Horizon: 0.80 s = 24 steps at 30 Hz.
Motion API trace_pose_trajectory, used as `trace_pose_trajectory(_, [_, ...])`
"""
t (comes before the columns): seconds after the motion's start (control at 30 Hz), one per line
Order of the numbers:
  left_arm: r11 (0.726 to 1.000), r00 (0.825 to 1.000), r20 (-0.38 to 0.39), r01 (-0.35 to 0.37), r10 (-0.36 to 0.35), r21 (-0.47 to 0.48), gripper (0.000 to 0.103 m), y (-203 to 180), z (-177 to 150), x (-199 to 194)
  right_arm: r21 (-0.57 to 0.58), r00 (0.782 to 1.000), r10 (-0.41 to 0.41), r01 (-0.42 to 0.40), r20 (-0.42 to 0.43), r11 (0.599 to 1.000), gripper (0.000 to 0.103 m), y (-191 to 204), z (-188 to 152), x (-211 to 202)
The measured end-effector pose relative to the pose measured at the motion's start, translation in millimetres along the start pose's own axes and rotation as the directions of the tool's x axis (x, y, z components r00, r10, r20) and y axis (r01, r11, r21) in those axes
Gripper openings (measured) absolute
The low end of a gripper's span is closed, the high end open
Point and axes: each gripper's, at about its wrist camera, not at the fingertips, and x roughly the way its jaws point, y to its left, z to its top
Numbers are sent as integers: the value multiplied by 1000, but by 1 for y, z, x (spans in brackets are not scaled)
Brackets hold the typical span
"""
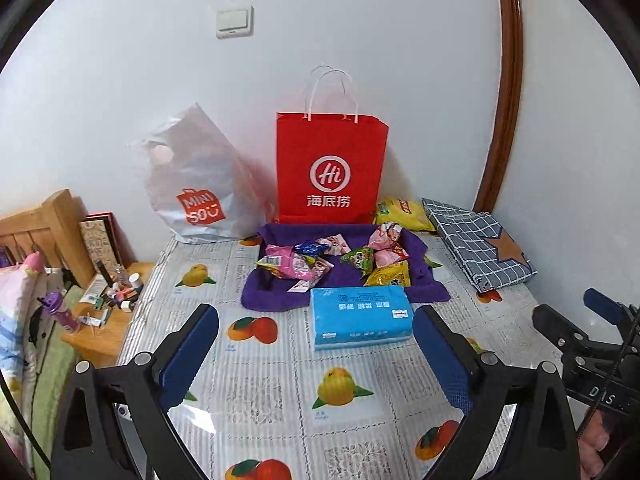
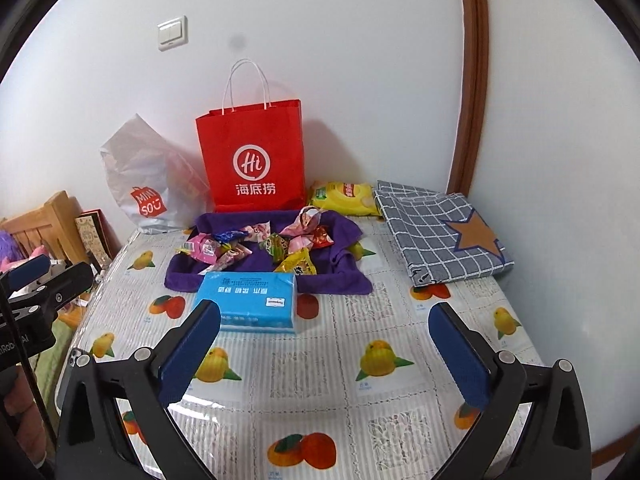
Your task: Organize snacks
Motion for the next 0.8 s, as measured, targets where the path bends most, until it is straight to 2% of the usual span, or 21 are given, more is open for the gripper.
trace_pose_trajectory(0.2, [1000,1000,8,4,-4,-9,98,0,-3,-7,-25,1000,0,0,21,1000,103,5,-4,-12])
trace_pose_trajectory(0.8, [1000,1000,20,-2,2,8,98,-9,-5,-12,-5,999,-1,1,43,1000,103,2,-6,-23])
